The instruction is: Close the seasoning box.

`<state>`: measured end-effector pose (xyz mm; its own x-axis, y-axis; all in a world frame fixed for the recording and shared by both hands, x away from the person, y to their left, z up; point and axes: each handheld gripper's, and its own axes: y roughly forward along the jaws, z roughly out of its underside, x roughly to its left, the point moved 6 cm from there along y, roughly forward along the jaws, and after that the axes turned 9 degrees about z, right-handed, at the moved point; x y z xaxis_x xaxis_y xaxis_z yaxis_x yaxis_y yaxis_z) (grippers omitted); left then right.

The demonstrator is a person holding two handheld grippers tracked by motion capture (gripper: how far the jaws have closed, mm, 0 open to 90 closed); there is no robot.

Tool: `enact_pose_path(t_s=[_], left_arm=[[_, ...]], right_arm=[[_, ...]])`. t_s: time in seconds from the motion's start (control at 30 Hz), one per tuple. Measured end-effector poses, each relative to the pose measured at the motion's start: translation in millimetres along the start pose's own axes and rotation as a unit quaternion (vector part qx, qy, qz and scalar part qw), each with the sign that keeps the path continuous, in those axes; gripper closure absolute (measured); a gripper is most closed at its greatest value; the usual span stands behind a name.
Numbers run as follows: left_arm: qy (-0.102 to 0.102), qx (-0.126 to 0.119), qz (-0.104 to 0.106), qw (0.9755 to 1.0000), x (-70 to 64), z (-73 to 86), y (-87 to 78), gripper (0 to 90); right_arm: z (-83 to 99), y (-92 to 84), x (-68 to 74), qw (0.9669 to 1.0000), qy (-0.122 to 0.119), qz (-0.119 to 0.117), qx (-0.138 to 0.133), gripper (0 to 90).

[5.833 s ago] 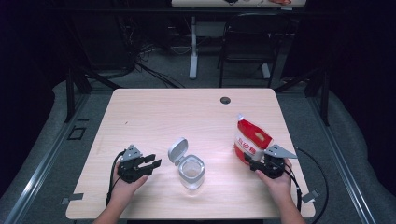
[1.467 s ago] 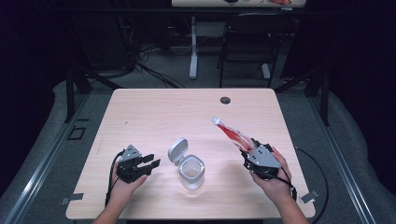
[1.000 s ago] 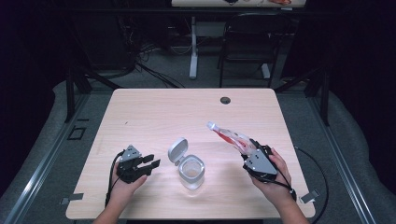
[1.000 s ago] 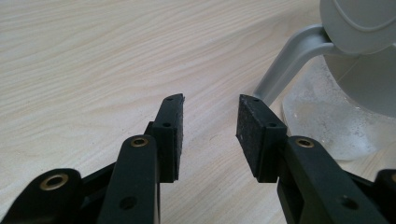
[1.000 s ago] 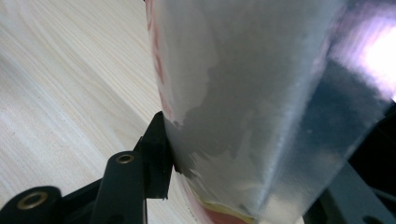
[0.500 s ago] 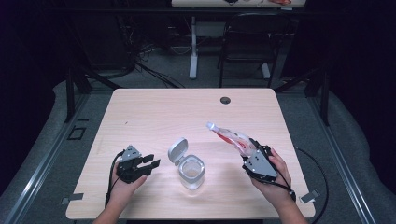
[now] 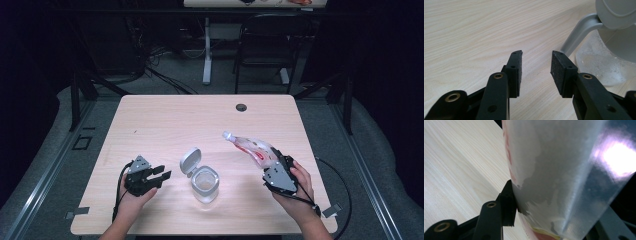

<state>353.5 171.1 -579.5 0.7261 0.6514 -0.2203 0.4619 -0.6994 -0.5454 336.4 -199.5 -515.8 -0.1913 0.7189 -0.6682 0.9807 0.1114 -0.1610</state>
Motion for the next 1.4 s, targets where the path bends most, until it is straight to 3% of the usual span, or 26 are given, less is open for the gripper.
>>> enact_pose_path(t_s=[0.73,0.97,1.13,1.27,1.4], left_arm=[[0.002,0.001,-0.001,1.0,0.4,0.1,-0.3,61.5],[0.001,0.0,-0.001,1.0,0.2,0.1,-0.6,61.6],[0.001,0.0,-0.002,1.0,0.5,0.1,-0.8,61.5],[0.001,0.0,-0.002,1.0,0.6,0.2,-0.8,61.5],[0.002,0.0,-0.002,1.0,0.4,0.1,-0.9,61.4]], right_arm=[[-4.1,-0.6,6.7,0.999,-0.039,0.015,-0.015,50.6],[-4.4,-1.2,5.8,0.9977,-0.056,0.032,-0.019,50.6],[-4.6,-0.7,9.7,0.9954,-0.083,0.04,-0.025,50.6],[-5.4,-2.1,13.2,0.9915,-0.118,0.047,-0.029,50.6],[-4.2,-1.9,16.9,0.9897,-0.131,0.048,-0.035,50.7]])
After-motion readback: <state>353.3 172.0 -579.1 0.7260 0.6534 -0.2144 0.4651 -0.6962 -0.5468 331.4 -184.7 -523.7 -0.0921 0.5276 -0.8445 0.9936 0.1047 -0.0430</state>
